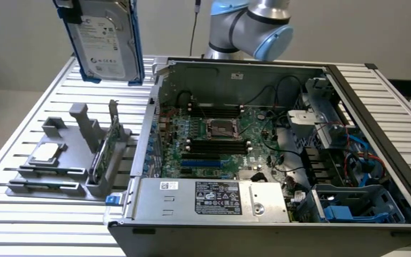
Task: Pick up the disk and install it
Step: 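Pick up the disk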
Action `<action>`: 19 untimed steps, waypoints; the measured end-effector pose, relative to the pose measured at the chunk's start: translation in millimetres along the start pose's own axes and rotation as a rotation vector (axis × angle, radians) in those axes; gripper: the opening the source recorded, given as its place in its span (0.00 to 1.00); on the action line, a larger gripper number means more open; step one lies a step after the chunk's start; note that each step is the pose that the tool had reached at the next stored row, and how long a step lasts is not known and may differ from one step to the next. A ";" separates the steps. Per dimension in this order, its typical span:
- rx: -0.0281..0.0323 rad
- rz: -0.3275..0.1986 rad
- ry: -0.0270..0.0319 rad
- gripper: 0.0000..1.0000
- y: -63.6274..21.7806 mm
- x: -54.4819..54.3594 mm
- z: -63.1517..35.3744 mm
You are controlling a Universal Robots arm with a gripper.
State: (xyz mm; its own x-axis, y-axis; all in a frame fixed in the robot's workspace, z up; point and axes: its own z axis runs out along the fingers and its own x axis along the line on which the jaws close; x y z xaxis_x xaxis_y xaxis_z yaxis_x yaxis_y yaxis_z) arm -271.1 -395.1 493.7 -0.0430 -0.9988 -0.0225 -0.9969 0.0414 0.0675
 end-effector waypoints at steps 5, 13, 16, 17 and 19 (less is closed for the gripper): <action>-0.0003 0.000 0.0028 0.33 -16.9 10.6 -1.5; -0.0002 0.000 0.0035 0.33 -35.3 32.7 0.7; 0.0000 0.000 0.0033 0.33 -44.7 40.7 1.9; -0.0001 0.000 0.0034 0.33 -49.0 43.0 1.8; -0.0001 0.000 0.0035 0.33 -57.6 46.7 1.2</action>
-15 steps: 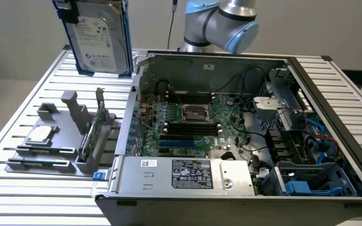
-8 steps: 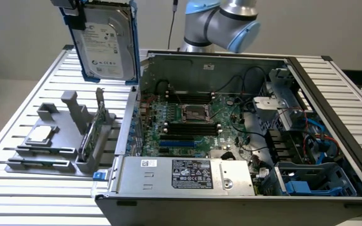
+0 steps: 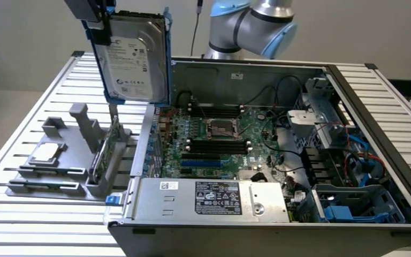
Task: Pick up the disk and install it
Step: 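Pick up the disk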
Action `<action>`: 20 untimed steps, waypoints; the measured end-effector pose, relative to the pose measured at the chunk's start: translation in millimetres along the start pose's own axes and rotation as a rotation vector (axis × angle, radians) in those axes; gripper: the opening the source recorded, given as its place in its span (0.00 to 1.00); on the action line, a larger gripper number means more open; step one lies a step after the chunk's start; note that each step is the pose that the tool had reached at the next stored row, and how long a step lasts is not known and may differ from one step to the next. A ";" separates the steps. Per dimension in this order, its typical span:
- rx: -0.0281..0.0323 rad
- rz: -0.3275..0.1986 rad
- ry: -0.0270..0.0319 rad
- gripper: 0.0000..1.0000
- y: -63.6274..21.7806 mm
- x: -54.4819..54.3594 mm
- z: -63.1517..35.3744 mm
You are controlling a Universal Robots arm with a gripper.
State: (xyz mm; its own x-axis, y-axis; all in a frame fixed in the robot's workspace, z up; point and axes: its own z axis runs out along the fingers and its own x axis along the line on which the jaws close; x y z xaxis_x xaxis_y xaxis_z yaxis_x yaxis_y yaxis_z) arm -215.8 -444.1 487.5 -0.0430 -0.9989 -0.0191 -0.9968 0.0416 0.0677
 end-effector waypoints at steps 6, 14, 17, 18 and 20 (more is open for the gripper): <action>0.0000 0.000 -0.0002 0.33 -27.7 9.9 -2.1; -0.0001 0.000 -0.0012 0.33 -72.3 22.0 -5.4; -0.0001 0.000 -0.0013 0.33 -86.1 25.7 -6.4; -0.0001 0.000 -0.0014 0.33 -90.6 27.0 -6.7; -0.0001 0.000 -0.0015 0.33 -99.7 29.4 -7.4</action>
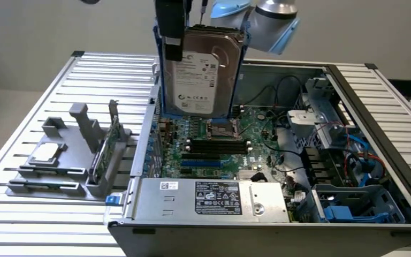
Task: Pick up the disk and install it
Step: 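Pick up the disk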
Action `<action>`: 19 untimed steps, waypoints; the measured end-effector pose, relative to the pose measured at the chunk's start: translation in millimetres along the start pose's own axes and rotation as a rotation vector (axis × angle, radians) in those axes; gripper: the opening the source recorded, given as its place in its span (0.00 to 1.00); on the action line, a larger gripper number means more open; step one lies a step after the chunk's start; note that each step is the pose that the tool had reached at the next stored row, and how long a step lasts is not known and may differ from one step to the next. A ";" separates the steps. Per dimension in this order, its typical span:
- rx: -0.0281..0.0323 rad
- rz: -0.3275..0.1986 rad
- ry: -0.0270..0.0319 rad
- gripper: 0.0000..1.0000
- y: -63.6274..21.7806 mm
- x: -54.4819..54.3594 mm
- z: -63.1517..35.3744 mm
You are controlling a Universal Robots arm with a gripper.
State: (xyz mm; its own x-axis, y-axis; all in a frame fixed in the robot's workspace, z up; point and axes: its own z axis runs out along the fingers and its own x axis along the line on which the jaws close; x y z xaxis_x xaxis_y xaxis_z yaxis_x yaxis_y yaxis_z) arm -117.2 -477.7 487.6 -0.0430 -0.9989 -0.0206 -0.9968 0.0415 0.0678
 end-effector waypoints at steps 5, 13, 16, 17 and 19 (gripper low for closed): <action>0.0000 0.000 -0.0001 0.33 -23.0 6.5 -1.7; 0.0001 0.000 -0.0002 0.33 -58.2 17.8 -4.3; 0.0000 0.000 -0.0002 0.33 -68.5 22.7 -5.1; 0.0000 0.000 -0.0001 0.33 -71.9 24.4 -5.3; 0.0000 0.000 -0.0002 0.33 -78.3 27.7 -5.8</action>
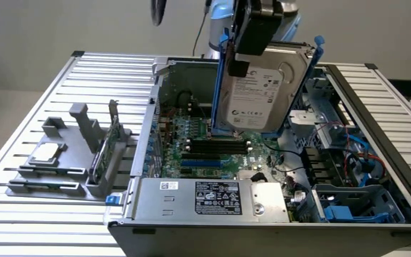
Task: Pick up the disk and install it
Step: 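Pick up the disk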
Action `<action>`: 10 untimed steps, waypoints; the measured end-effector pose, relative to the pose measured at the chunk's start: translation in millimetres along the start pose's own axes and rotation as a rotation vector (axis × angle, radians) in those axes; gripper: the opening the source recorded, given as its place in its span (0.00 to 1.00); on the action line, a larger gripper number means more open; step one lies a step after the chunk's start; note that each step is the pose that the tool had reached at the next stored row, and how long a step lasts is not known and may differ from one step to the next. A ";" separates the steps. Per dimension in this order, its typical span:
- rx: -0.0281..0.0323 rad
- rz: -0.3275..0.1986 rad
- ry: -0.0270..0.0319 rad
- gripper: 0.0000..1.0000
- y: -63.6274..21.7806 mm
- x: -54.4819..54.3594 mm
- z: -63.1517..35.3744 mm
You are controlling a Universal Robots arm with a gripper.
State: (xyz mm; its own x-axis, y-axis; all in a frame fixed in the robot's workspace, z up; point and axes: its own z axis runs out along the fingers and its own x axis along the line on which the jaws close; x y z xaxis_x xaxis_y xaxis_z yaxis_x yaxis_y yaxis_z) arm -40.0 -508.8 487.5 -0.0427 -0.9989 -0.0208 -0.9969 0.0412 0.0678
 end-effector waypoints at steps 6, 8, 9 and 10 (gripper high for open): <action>0.0000 0.000 0.0000 0.33 -19.2 10.0 -1.4; 0.0000 0.000 0.0000 0.33 -25.8 13.5 -1.8; 0.0000 0.000 0.0000 0.33 -29.1 15.4 -2.1; 0.0000 0.000 0.0000 0.33 -32.4 17.3 -2.3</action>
State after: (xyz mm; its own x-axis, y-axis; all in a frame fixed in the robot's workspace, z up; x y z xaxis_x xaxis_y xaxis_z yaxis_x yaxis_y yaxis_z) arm -8.3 -527.5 487.2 -0.0423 -0.9989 -0.0208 -0.9969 0.0408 0.0678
